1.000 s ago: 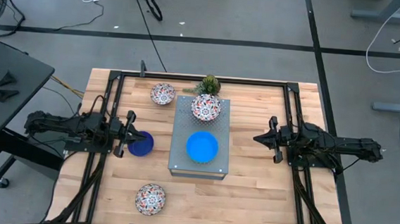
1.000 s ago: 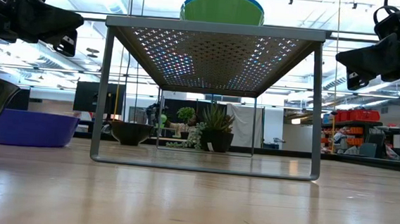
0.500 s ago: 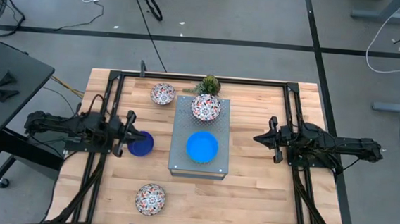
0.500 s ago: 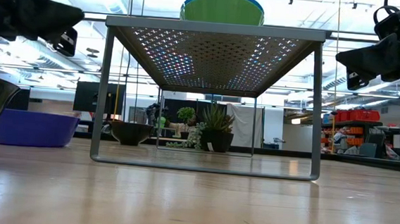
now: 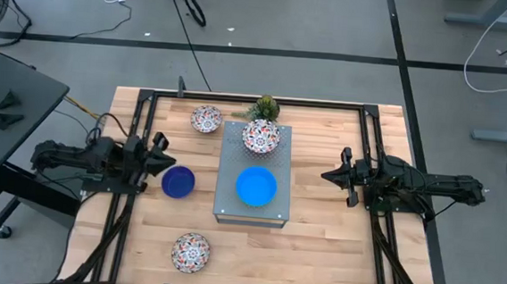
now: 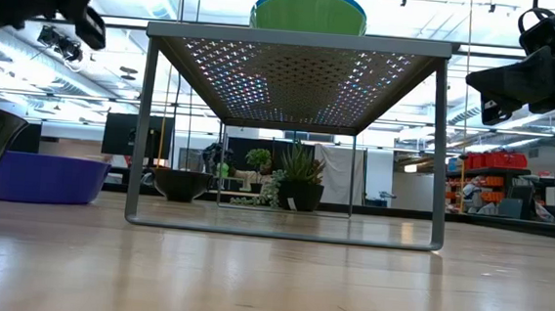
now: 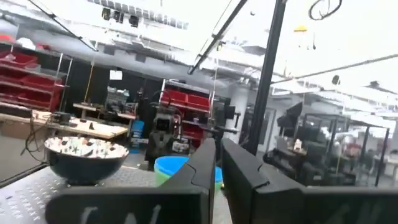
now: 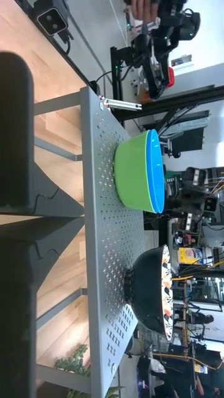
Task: Pick & Place Mini bowls
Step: Stack the top white patterned bowl on the other white patterned bowl on the shelf
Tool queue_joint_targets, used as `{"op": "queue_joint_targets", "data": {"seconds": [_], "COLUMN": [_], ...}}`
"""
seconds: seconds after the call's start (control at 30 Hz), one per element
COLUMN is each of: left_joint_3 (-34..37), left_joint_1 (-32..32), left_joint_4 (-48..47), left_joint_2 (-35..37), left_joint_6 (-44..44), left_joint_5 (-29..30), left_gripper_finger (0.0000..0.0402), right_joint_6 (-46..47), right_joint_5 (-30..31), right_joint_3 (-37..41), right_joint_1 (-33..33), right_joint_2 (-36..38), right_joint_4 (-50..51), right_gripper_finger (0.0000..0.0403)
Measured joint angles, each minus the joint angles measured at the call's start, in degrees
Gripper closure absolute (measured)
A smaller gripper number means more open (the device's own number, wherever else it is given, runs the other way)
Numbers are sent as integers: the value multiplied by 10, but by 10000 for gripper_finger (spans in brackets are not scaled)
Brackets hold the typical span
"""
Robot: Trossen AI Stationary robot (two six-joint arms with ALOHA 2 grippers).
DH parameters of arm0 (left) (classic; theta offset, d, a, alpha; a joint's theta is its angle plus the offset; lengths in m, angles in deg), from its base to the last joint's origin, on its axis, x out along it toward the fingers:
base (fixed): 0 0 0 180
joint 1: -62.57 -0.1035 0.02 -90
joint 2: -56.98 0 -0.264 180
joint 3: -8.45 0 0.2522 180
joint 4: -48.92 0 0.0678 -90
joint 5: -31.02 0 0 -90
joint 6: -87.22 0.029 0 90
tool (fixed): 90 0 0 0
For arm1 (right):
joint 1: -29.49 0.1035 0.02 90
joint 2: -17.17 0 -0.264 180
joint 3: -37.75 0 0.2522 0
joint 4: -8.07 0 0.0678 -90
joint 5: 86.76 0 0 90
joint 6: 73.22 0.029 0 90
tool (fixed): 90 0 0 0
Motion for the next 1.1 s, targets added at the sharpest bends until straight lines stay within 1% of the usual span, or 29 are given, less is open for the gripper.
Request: {"op": "queue_joint_targets", "data": {"seconds": [0.1,0.17,0.27,0.37,0.47,0.7,0.8,0.97,1.1], "left_joint_3": [-31,-56,-102,-154,-206,-323,-373,-461,-523], "left_joint_1": [0,0,0,0,0,-1,-7,-37,-67], "left_joint_4": [-5,-16,-69,-140,-206,-319,-361,-433,-468], "left_joint_2": [0,-3,-13,-37,-73,-178,-224,-291,-330], "left_joint_6": [-4,-4,-2,18,47,72,101,106,141], "left_joint_5": [1,15,56,98,126,155,161,168,166], "left_gripper_finger": [372,372,371,368,348,265,239,226,225], "right_joint_6": [0,0,0,0,0,0,0,0,0], "right_joint_5": [0,0,0,0,0,0,0,0,0], "right_joint_3": [0,0,0,0,0,0,0,0,0], "right_joint_1": [0,0,0,0,0,0,0,0,0], "right_joint_2": [0,0,0,0,0,0,0,0,0], "right_joint_4": [0,0,0,0,0,0,0,0,0], "right_gripper_finger": [392,392,392,392,392,392,392,392,392]}}
